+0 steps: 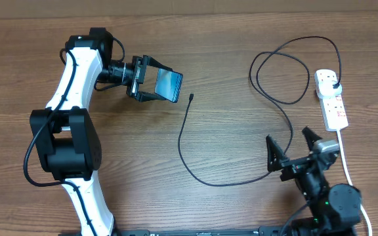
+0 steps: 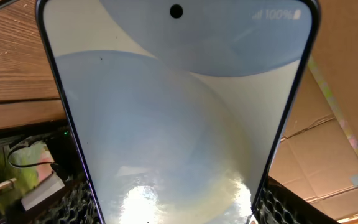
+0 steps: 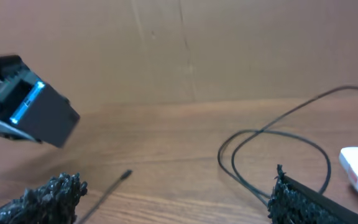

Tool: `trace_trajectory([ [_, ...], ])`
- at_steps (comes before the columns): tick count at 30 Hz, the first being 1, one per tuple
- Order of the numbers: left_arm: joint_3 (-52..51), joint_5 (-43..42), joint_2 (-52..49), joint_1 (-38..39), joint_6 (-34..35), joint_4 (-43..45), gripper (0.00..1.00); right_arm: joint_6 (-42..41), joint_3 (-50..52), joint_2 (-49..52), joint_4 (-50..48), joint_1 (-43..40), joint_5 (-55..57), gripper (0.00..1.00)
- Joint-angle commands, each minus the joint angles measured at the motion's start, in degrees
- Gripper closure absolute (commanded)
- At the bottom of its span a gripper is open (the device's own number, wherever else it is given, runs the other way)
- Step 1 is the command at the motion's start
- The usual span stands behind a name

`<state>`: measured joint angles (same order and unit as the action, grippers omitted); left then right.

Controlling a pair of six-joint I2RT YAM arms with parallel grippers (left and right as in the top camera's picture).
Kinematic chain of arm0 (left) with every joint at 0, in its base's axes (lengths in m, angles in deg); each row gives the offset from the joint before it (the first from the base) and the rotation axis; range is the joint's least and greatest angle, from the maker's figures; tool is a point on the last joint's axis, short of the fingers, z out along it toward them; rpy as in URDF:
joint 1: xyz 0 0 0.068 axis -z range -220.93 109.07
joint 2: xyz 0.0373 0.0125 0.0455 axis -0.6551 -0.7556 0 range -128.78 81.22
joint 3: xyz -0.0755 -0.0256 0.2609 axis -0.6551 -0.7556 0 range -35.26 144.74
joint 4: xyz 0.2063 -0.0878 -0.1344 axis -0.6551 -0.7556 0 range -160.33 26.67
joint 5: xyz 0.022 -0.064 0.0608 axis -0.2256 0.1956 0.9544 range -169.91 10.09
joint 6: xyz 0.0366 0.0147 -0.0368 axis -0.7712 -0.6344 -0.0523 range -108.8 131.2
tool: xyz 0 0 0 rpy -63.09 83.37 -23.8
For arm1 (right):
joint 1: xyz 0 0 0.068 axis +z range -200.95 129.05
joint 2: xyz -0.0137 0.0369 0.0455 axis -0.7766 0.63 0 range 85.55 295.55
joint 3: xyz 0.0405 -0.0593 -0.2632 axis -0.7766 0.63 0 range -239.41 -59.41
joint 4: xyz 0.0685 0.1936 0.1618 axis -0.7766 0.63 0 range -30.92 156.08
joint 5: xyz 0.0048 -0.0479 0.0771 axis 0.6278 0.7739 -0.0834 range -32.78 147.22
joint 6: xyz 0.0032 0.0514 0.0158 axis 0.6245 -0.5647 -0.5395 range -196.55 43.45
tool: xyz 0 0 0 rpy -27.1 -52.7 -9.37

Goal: Plug charger to phone and switch on socket

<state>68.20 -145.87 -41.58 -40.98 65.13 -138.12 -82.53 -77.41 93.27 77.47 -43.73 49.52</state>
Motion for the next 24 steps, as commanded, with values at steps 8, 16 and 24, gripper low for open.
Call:
trace_trajectory([
  [8, 1.7, -2.5, 0.3, -0.3, 0.5, 0.0, 0.5, 0.1, -31.0, 29.1, 15.7, 0.1, -6.1, 0.0],
  [16, 1.7, -2.5, 0.3, -0.3, 0.5, 0.0, 0.5, 0.1, -52.3, 47.3, 30.3, 0.1, -17.5, 0.0],
  [24, 1.7, -2.5, 0.3, -0.3, 0.5, 0.0, 0.5, -1.5, -59.4, 55.9, 26.4, 0.1, -32.8, 0.0],
])
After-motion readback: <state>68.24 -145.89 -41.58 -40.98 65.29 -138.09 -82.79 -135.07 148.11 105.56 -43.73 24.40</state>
